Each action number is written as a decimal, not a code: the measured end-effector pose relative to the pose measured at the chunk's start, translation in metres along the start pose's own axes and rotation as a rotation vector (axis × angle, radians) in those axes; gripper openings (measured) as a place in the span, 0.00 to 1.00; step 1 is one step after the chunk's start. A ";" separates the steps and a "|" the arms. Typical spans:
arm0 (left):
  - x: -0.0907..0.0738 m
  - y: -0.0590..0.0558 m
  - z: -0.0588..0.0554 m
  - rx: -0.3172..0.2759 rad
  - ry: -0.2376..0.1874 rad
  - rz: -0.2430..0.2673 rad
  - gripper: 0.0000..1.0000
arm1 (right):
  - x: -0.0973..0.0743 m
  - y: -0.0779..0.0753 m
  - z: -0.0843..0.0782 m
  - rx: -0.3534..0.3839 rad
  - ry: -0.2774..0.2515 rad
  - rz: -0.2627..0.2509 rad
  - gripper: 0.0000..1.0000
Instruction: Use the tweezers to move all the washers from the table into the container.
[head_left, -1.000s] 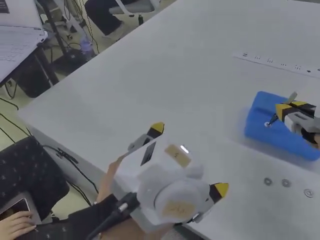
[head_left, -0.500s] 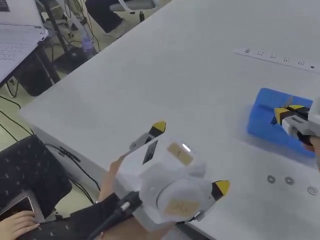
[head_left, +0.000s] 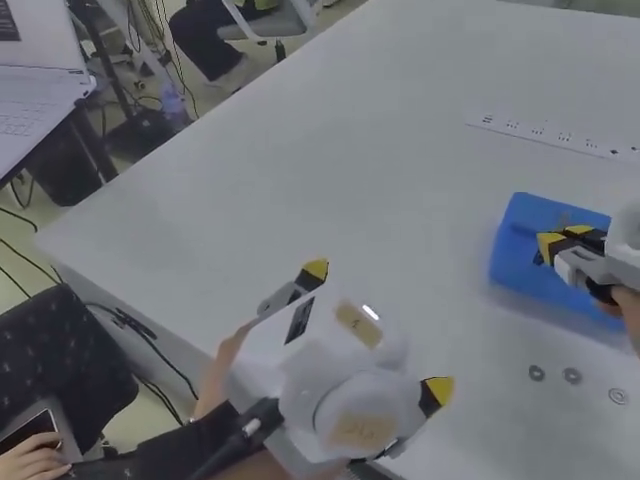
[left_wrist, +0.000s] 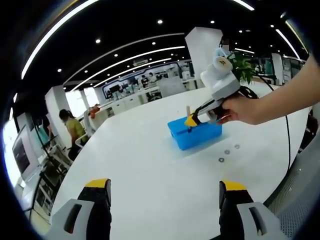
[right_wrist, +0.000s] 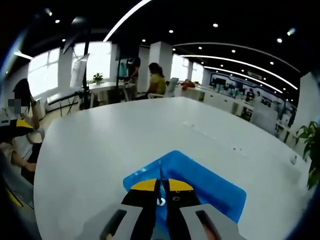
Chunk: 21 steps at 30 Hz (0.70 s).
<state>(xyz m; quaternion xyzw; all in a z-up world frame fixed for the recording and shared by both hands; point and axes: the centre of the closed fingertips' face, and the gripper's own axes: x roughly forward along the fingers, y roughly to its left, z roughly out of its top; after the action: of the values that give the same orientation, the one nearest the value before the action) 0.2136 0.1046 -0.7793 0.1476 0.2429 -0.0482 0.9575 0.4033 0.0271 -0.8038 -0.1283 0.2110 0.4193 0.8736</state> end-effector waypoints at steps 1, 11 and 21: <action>0.000 0.000 0.000 0.000 -0.001 -0.001 0.92 | -0.001 0.001 0.002 0.032 -0.007 0.009 0.02; -0.001 0.000 0.001 0.003 -0.003 -0.001 0.92 | -0.037 0.009 0.033 -0.020 -0.067 0.028 0.02; -0.002 0.002 0.002 -0.002 -0.010 0.009 0.92 | -0.070 0.025 0.032 0.046 -0.074 0.089 0.02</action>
<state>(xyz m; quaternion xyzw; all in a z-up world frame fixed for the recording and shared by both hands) 0.2134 0.1057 -0.7765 0.1477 0.2373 -0.0445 0.9591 0.3524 0.0079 -0.7434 -0.0832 0.1935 0.4572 0.8641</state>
